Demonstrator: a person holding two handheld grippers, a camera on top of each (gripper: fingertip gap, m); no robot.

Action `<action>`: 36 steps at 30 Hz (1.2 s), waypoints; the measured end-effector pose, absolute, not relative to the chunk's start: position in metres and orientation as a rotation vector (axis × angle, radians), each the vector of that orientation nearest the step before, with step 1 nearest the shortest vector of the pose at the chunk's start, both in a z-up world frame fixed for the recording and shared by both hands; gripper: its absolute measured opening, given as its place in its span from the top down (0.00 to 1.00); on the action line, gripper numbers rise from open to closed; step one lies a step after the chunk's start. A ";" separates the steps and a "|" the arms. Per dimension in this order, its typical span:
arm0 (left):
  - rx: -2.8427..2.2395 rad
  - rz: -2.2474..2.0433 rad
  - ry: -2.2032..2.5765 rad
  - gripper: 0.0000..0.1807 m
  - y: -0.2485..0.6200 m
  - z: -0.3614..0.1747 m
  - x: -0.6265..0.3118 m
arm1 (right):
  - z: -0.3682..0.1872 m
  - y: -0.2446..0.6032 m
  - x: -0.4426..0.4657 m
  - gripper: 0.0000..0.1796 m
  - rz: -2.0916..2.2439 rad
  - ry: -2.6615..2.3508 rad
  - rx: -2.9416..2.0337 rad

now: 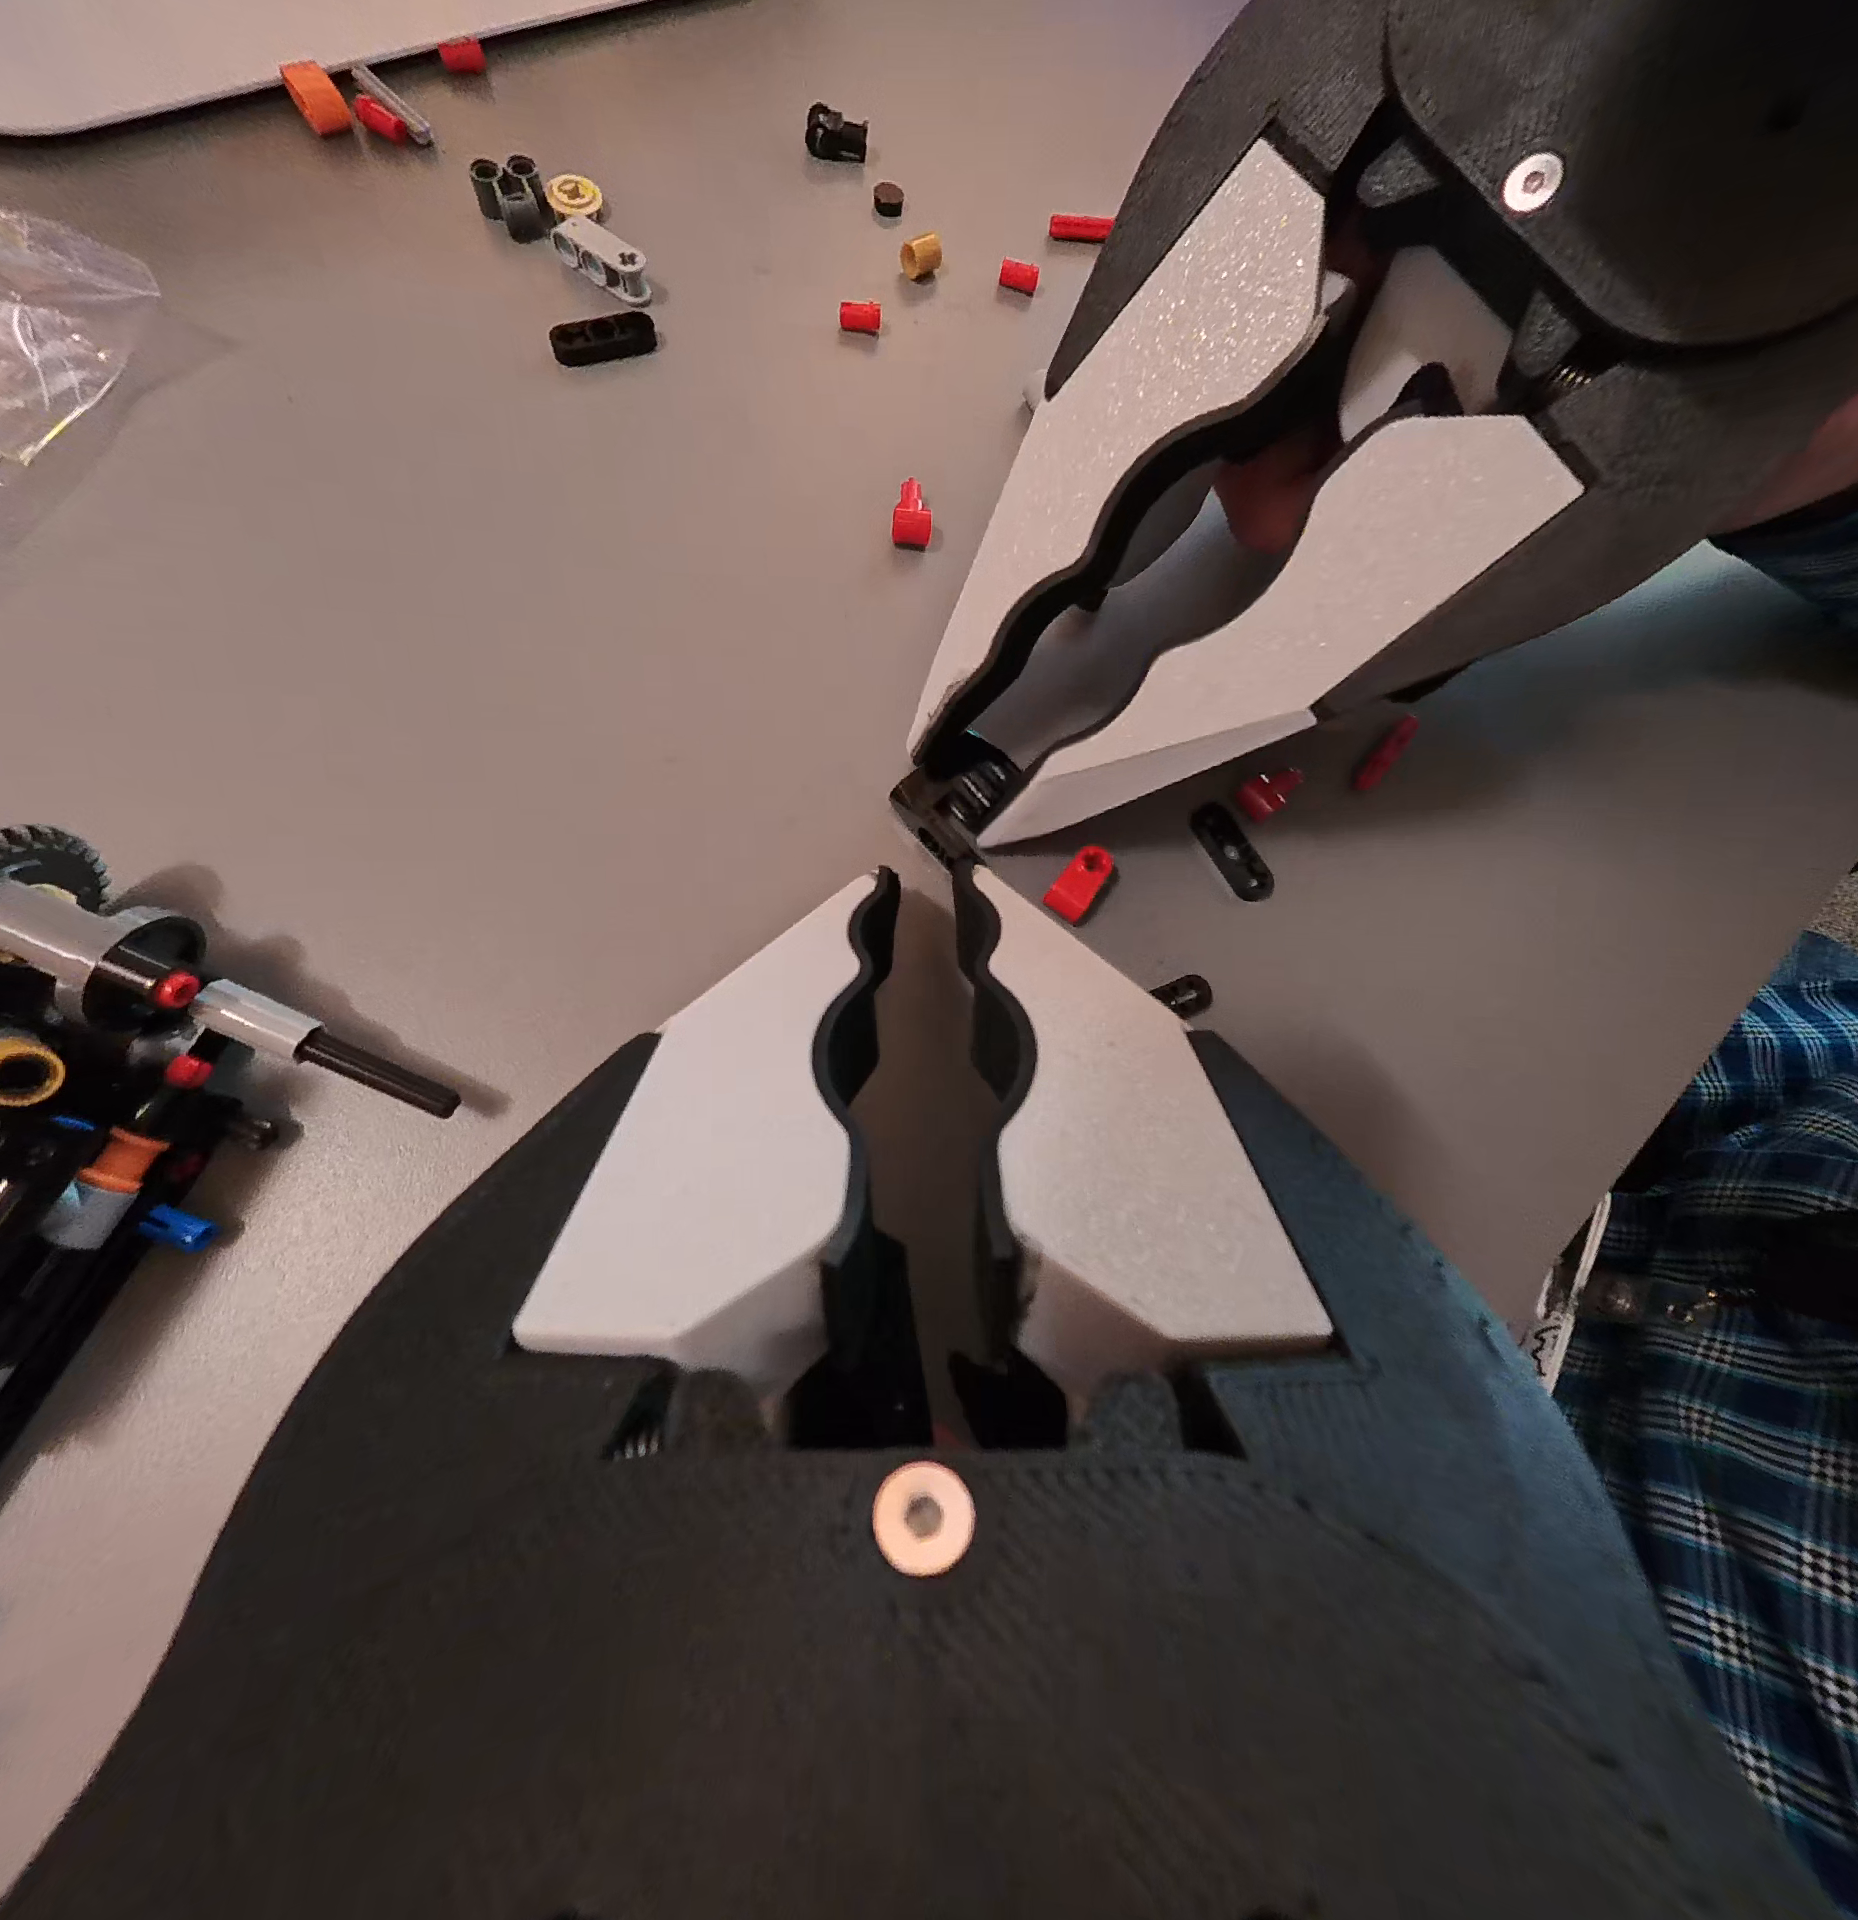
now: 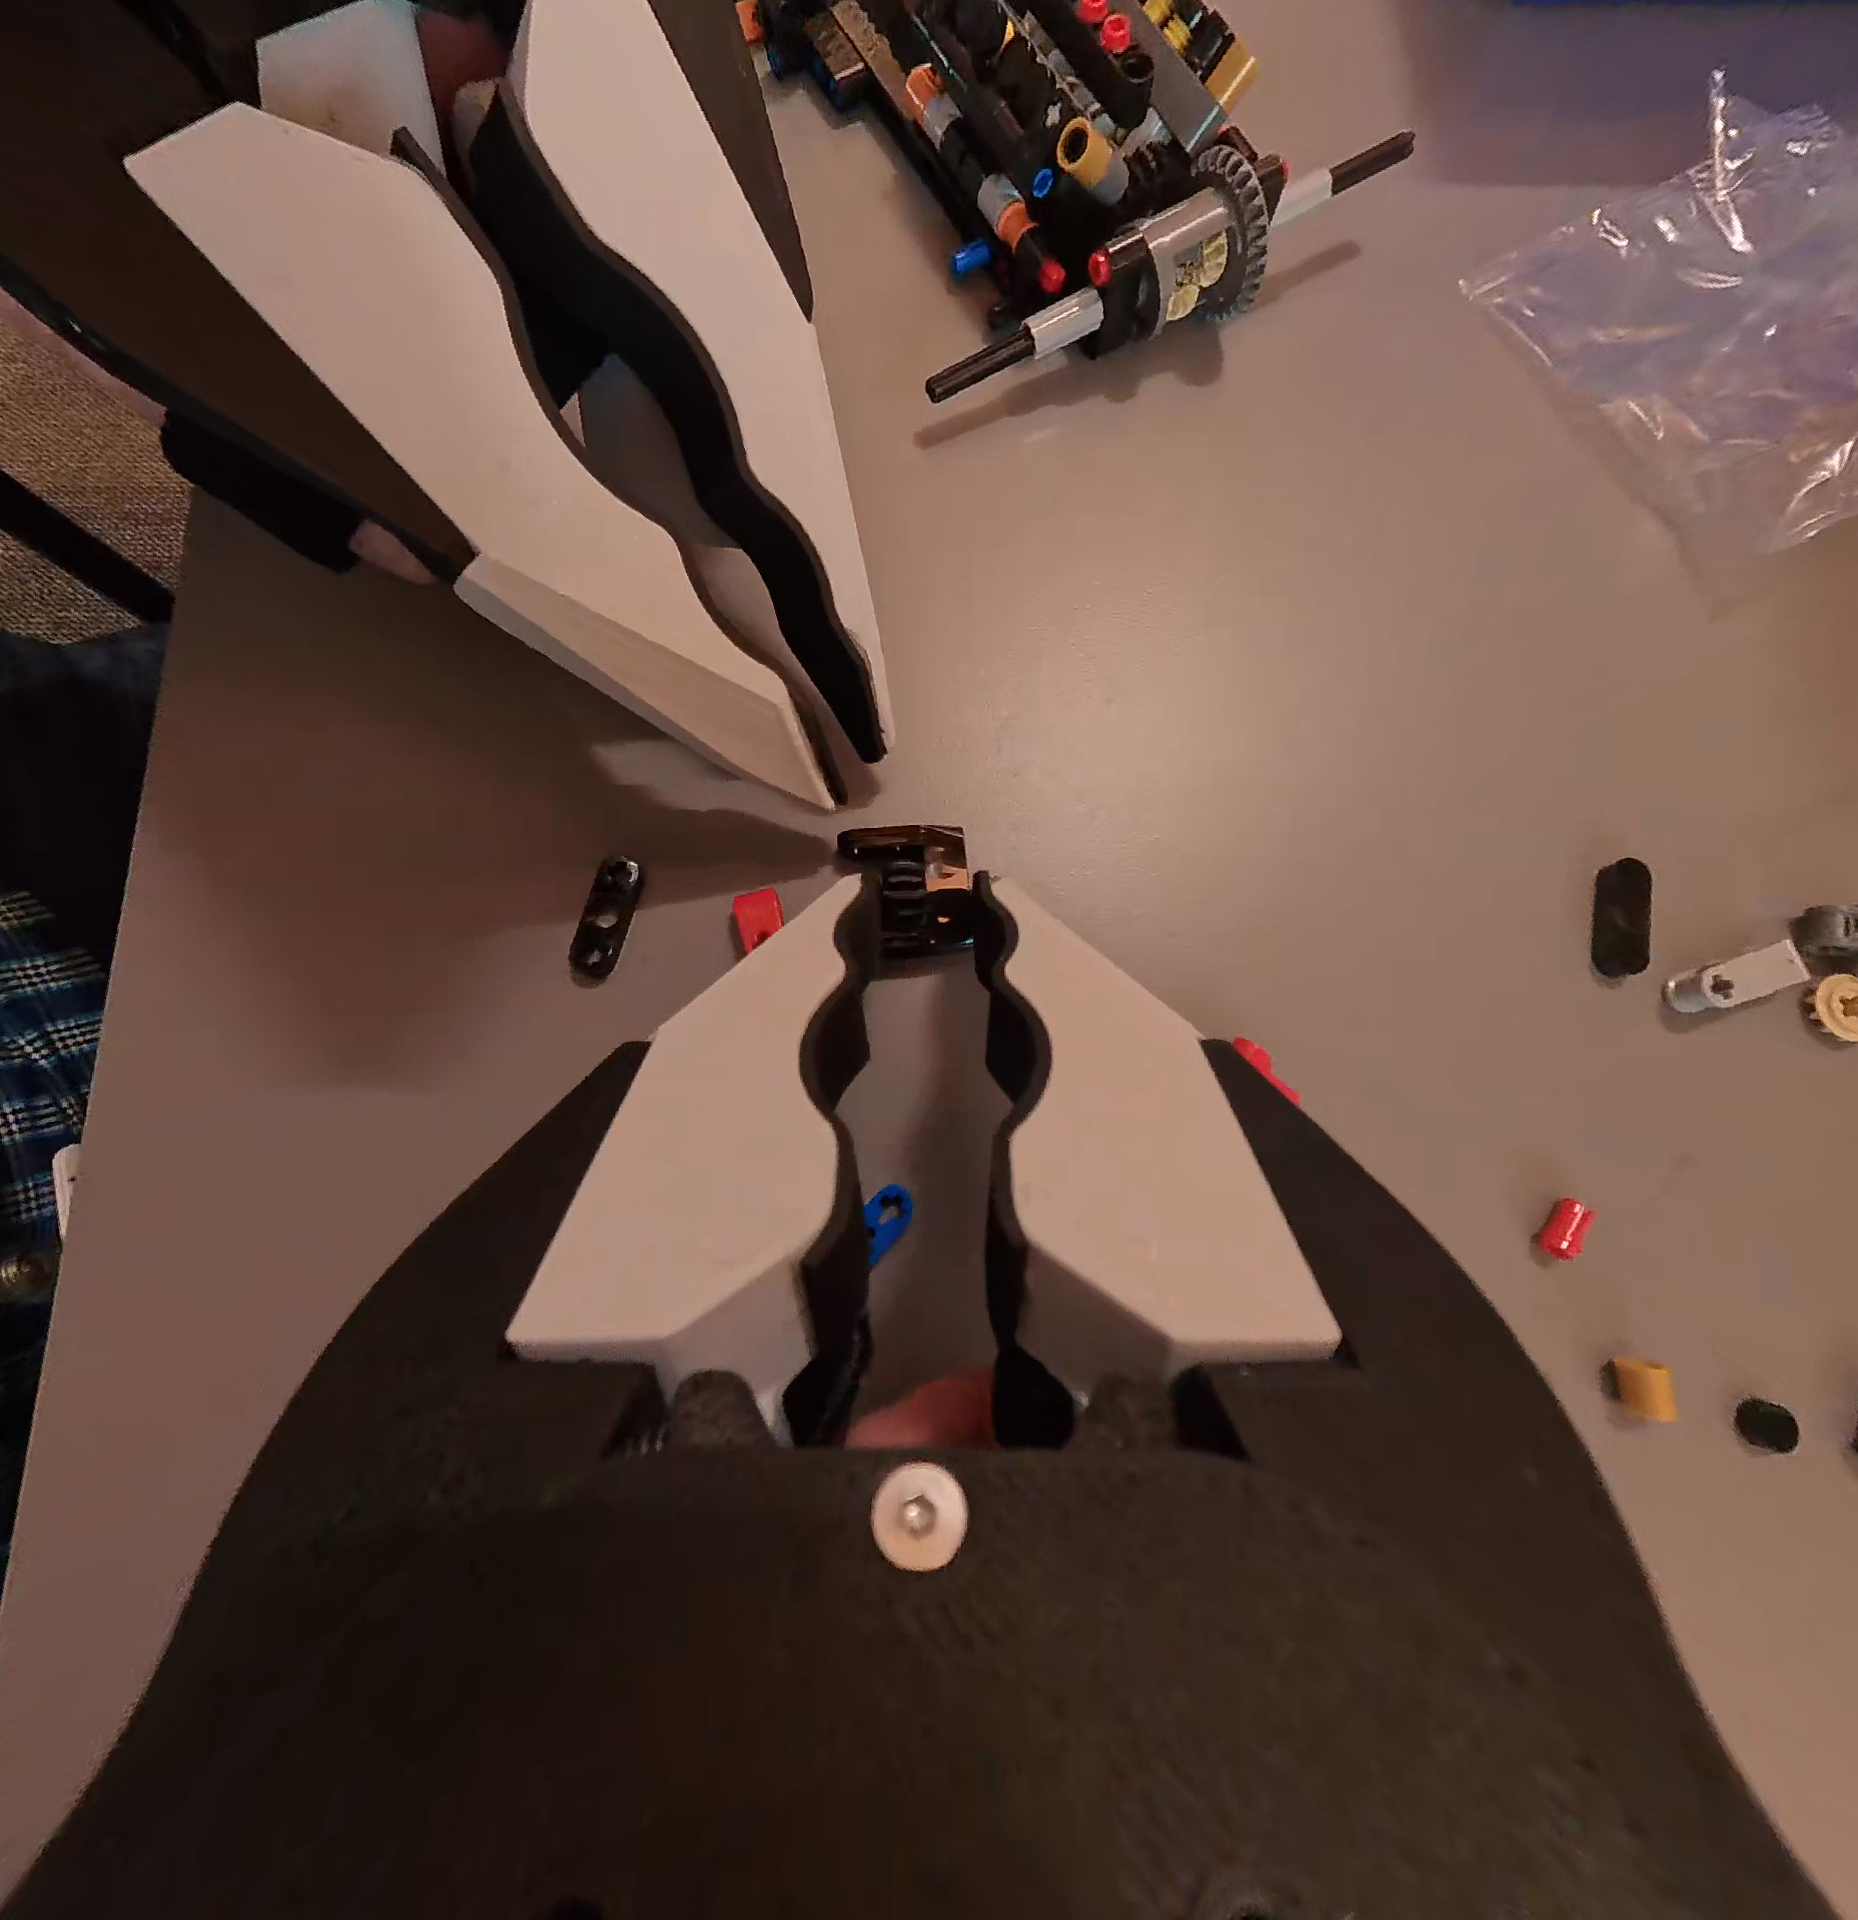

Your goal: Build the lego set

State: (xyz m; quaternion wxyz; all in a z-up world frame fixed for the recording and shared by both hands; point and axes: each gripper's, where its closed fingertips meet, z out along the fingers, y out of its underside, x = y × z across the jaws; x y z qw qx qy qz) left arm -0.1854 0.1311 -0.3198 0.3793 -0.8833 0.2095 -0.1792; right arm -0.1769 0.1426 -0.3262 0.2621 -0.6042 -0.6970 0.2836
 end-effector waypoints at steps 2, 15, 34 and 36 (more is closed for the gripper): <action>-2.258 -0.458 0.537 0.95 0.131 -0.320 -0.185 | -0.326 0.142 -0.177 0.89 0.776 -1.881 -1.640; -2.252 -0.487 0.525 0.94 0.131 -0.319 -0.185 | -0.291 0.166 -0.123 0.88 0.738 -1.728 -1.706; -2.260 -0.492 0.513 0.93 0.132 -0.320 -0.186 | -0.317 0.208 -0.052 0.92 0.457 -1.776 -1.715; -2.260 -0.504 0.507 0.92 0.132 -0.319 -0.186 | -0.321 0.209 -0.053 0.92 0.471 -1.832 -1.710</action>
